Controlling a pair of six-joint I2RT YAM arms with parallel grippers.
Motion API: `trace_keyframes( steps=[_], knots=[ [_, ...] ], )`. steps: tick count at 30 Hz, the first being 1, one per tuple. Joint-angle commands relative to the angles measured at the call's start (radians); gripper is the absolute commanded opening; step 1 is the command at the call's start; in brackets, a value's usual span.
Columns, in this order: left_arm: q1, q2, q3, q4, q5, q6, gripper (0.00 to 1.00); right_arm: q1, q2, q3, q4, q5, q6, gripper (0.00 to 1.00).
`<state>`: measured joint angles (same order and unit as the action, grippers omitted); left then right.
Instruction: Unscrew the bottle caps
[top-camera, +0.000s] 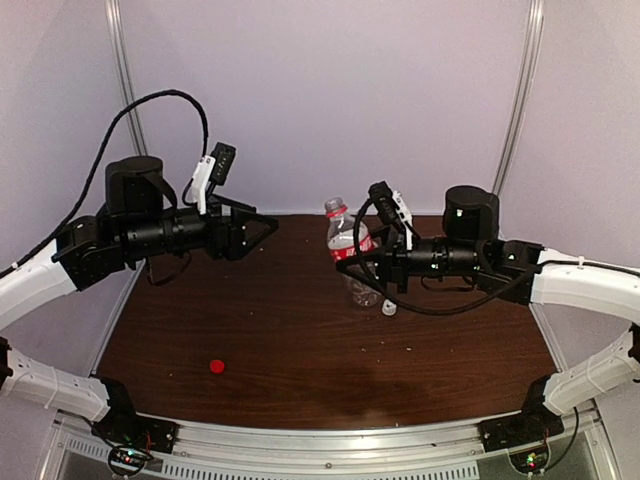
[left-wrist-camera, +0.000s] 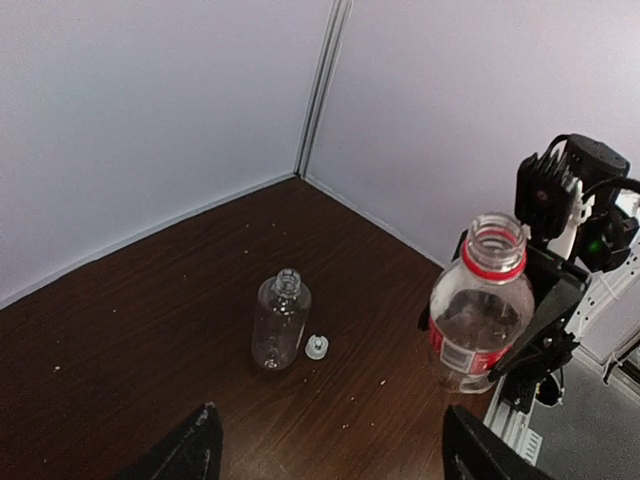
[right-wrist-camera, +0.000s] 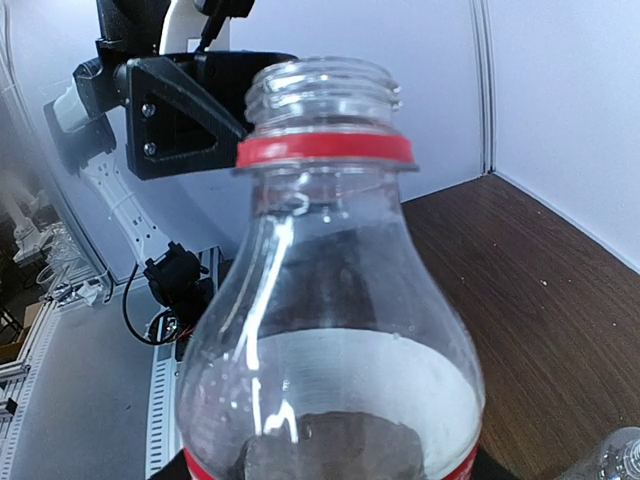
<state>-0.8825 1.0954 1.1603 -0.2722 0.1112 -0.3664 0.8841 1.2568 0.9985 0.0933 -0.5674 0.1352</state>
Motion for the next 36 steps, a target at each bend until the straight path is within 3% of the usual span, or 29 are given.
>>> trace_keyframes(
  steps=[1, 9, 20, 26, 36],
  knots=[
    [0.006, -0.024, -0.057, -0.065, -0.082, 0.041, 0.77, -0.011, 0.005, -0.024, 0.013, 0.044, 0.018, 0.36],
    [0.007, -0.039, -0.101, -0.222, -0.186, -0.001, 0.77, -0.019, 0.015, -0.051, 0.023, 0.055, 0.026, 0.37],
    [0.007, -0.075, -0.217, -0.474, -0.355, -0.207, 0.74, -0.021, 0.021, -0.070, 0.034, 0.055, 0.027, 0.37],
    [0.014, -0.071, -0.308, -0.505, -0.306, -0.294, 0.73, -0.020, 0.026, -0.091, 0.060, 0.049, 0.028, 0.37],
    [0.029, -0.049, -0.479, -0.473, -0.268, -0.386, 0.60, -0.021, 0.037, -0.122, 0.100, 0.033, 0.028, 0.36]
  ],
)
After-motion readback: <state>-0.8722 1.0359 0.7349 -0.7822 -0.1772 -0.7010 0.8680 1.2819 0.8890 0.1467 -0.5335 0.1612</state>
